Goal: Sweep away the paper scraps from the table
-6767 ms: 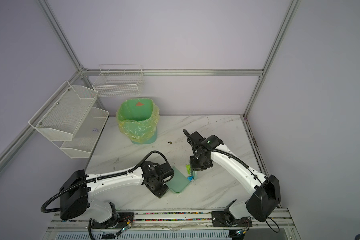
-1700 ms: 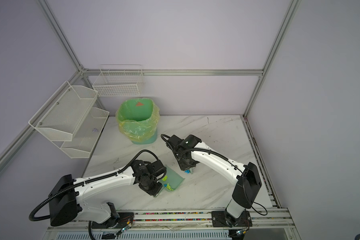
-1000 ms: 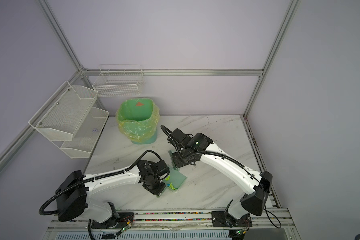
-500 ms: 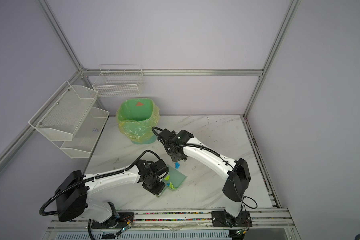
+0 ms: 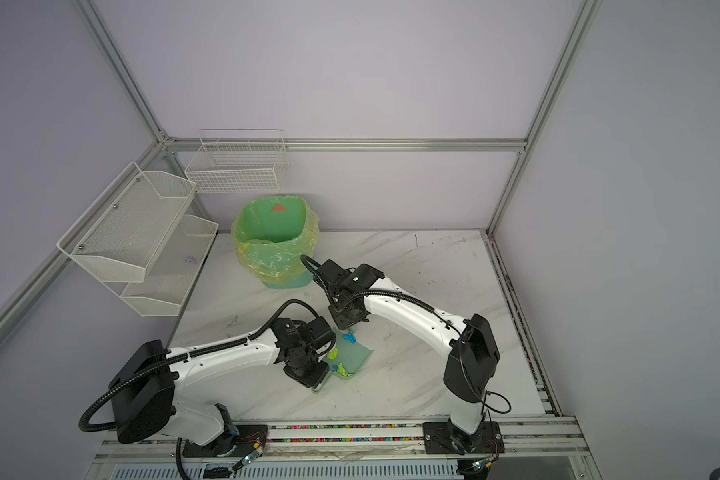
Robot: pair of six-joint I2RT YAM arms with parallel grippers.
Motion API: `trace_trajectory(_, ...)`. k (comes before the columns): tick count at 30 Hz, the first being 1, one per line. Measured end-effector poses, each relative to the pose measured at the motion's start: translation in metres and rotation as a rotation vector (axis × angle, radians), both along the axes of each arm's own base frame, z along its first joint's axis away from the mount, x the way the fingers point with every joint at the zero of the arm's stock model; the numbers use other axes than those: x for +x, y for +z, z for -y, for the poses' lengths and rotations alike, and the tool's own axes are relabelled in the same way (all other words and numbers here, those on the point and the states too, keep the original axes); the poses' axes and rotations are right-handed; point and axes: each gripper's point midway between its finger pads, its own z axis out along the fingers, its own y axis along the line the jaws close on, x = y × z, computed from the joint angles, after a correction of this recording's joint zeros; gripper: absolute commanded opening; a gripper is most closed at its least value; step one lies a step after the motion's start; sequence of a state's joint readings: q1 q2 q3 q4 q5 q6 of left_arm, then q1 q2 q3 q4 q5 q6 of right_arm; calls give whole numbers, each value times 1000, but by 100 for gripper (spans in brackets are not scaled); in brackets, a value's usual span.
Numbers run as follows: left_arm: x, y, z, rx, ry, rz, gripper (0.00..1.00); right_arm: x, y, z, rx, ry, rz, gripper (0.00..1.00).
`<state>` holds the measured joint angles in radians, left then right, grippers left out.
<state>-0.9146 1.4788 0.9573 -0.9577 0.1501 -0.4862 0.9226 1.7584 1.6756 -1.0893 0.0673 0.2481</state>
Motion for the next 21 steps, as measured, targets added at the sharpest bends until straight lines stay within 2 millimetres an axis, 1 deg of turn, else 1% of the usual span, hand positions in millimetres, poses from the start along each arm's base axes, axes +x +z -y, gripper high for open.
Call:
trace_trajectory(3, 2, 0, -2, 1, 11, -1, 0, -15, 9, 0, 55, 24, -40, 0)
trace_trajectory(5, 4, 0, -3, 1, 13, 0, 0, -23, 21, 0, 104, 27, -50, 0)
trace_trajectory(8, 5, 0, -3, 0, 14, 0, 0, -30, 51, 5, 186, 7, -17, 0)
trace_trajectory(10, 5, 0, -4, 0, 16, 0, 0, -31, 73, 11, 233, -25, 17, 0)
trace_trajectory(12, 5, 0, -4, 0, 16, 0, 0, -28, 84, 18, 250, -57, 47, 0)
trace_trajectory(13, 5, 0, -4, 0, 15, 0, 0, -26, 85, 21, 245, -78, 56, 0)
trace_trajectory(15, 5, 0, -4, 1, 15, 1, 0, -21, 79, 27, 210, -112, 62, 0)
trace_trajectory(19, 6, 0, -5, 7, 16, 8, 0, -12, 49, 36, 101, -165, 49, 0)
trace_trajectory(21, 9, 0, -7, 15, 20, 22, 0, -7, 39, 41, 57, -188, 54, 0)
